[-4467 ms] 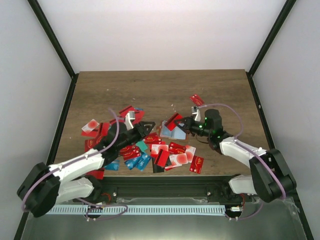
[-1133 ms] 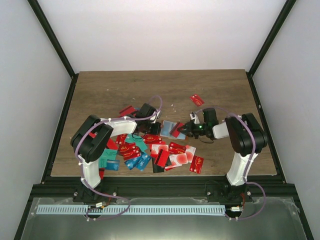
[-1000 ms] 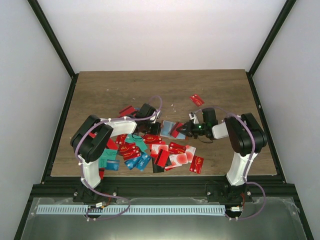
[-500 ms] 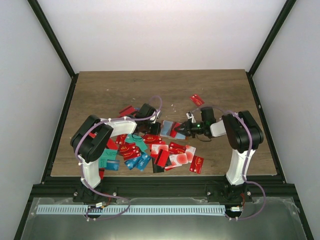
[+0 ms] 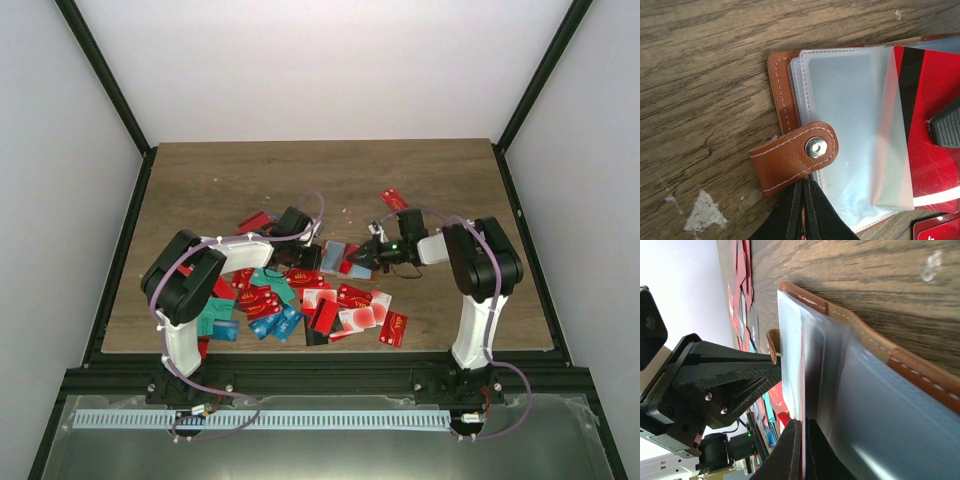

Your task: Put the credit cards into the card holder

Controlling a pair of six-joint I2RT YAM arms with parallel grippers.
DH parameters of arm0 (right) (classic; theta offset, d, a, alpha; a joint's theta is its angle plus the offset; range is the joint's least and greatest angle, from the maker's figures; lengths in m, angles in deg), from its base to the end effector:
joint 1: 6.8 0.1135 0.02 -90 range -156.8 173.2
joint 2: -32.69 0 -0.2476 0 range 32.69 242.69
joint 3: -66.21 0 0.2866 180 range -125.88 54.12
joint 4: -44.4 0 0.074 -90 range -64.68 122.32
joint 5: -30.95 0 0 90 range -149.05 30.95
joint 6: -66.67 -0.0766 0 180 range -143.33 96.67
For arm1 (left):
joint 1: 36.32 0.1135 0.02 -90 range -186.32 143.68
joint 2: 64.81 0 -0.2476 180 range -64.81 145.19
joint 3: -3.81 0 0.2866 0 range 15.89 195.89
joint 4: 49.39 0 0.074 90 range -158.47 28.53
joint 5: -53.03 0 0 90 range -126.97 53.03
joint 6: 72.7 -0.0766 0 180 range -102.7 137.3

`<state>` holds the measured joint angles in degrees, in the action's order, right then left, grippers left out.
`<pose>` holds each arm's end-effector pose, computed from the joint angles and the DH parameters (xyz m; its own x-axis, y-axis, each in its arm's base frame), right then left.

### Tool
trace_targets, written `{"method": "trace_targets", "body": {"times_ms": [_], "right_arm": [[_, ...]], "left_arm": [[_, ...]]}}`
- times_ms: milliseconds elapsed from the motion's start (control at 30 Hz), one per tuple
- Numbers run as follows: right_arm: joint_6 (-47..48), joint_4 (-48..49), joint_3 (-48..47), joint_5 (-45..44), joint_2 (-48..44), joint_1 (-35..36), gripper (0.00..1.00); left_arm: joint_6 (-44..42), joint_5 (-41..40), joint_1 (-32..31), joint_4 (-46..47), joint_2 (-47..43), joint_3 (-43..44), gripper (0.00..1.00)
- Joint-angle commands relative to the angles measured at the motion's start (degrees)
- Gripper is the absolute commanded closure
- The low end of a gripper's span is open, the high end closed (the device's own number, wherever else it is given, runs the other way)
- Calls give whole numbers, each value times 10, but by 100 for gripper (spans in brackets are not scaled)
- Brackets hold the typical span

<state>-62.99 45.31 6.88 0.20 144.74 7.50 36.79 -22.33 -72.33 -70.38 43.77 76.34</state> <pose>0.3292 0.1518 0.0260 -0.9955 0.0830 -0.0449 -0.0075 0.4043 0.9146 0.3212 -0.2574 0.0553 -0.8667 0.2309 -0.4421 0.4147 0.8262 -0.3814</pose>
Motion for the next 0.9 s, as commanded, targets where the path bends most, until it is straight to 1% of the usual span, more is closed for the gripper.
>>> {"method": "trace_targets", "body": {"times_ms": [0,367,600,700,833,867], "right_arm": [[33,-60,-30,19,18,8,99],[94,-162,-110,27,61,10,99],[139,-212,-138,25,81,15,99],[151,-230,-141,4,75,17,94],[141,-237,-137,-49,33,17,77],[134,-231,-132,-56,22,17,75]], "left_arm": [[-11,5,0,-11,-5,-6,94],[-31,12,1,-17,-1,3,94],[-47,13,1,-28,5,14,95],[-49,11,1,-28,5,16,95],[-44,9,1,-25,6,15,95],[-42,9,1,-23,5,15,95]]}}
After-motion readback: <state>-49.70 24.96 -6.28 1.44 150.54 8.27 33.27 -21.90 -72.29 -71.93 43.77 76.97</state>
